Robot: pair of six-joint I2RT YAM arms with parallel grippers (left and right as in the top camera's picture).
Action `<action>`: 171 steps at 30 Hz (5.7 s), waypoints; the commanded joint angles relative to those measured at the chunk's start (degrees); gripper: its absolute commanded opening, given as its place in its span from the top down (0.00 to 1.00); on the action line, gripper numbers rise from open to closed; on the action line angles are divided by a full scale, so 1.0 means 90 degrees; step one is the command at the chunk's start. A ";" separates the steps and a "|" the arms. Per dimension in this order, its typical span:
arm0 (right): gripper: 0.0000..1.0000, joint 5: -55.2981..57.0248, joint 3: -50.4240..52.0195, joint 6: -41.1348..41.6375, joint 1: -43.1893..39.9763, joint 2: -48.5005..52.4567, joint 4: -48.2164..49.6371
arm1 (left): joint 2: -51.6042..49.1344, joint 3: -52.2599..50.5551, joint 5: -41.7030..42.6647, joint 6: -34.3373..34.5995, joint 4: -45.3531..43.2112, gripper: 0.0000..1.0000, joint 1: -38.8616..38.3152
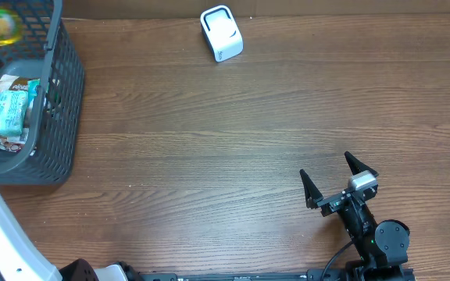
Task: Scan the item barcode
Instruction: 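Grasp the yellow Vim bottle by its cap and lift it out, then carry the Vim bottle with the left gripper toward the scanner, then lower the Vim bottle upright onto the table and release it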
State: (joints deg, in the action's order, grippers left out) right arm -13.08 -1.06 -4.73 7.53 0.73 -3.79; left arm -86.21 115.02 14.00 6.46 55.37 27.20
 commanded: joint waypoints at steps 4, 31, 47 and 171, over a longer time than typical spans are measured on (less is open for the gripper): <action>0.00 0.0066 0.0068 -0.0029 -0.0024 -0.0063 0.0029 | 0.0321 0.0117 0.0236 0.0143 0.0257 0.80 -0.0993; 0.00 0.0066 0.0068 -0.0029 -0.0024 -0.0063 0.0027 | -0.1406 0.0095 -0.1717 0.1163 0.1246 0.85 -0.6465; 0.00 0.0066 0.0068 -0.0029 -0.0024 -0.0063 0.0027 | -0.3116 0.0095 -0.3130 0.2497 0.0578 0.82 -0.8080; 0.00 0.0066 0.0068 -0.0029 -0.0022 -0.0063 0.0029 | -0.5015 0.0780 -0.2504 0.2664 0.1192 0.44 -0.8359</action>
State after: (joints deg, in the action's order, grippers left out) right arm -13.06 -1.06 -4.73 7.53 0.73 -3.77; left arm -131.66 122.15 -10.04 27.92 65.58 -47.90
